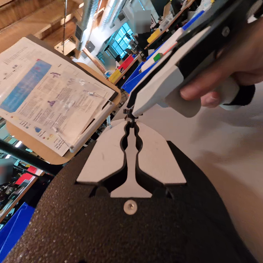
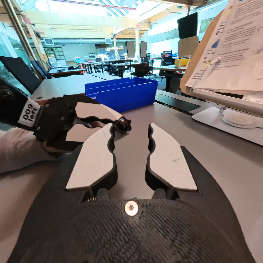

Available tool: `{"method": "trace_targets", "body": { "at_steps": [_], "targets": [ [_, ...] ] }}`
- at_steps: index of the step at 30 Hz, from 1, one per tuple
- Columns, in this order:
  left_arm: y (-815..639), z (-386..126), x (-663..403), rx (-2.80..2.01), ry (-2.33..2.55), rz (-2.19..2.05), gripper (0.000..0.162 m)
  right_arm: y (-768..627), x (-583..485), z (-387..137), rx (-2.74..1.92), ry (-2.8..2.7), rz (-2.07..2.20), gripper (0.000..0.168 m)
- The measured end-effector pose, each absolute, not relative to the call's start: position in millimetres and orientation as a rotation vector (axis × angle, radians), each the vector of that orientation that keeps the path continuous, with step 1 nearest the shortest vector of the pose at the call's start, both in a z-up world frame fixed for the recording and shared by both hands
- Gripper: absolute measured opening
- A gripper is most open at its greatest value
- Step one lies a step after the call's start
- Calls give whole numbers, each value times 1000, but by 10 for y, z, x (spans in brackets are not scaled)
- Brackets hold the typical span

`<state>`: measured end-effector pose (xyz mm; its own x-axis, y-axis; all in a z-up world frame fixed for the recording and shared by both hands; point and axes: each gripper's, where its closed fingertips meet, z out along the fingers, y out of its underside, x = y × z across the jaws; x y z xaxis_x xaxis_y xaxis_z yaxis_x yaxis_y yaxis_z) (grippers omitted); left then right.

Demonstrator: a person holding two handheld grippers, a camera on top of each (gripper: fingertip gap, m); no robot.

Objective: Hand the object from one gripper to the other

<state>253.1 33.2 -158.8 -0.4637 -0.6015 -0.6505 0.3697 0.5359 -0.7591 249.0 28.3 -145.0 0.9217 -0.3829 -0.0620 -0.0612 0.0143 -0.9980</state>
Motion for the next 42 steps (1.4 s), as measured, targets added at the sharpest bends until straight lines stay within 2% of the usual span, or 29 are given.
{"method": "trace_targets", "body": {
  "at_steps": [10,12,18,22,25,27,32,37,42],
  "targets": [
    [371,-1518,2541,-204,1664,-1142,5,353,2395,-1415,-1495,361,-154,32],
    [362,-1517,2534,-196,1660,-1143,5,362,2376,-1419,-1500,344,-158,23],
    [350,-1556,2534,-201,1690,-1158,5,356,2367,-1463,-1568,284,-195,22],
    [241,-1626,2435,-165,1795,-1278,6,282,2266,-1499,-1675,60,-275,22],
    [155,-1702,2329,-136,1924,-1399,18,183,2175,-1619,-1803,-203,-438,22],
    [118,-1784,2262,-99,2012,-1443,20,115,2159,-1676,-1845,-339,-556,22],
    [62,-1898,2158,-10,2100,-1459,18,73,2085,-1762,-1870,-443,-545,22],
    [40,-1992,2141,38,2134,-1391,8,82,2091,-1895,-1936,-478,-554,22],
    [62,-1905,2206,-27,2086,-1411,6,102,2152,-1791,-1866,-305,-476,22]
  ]
}}
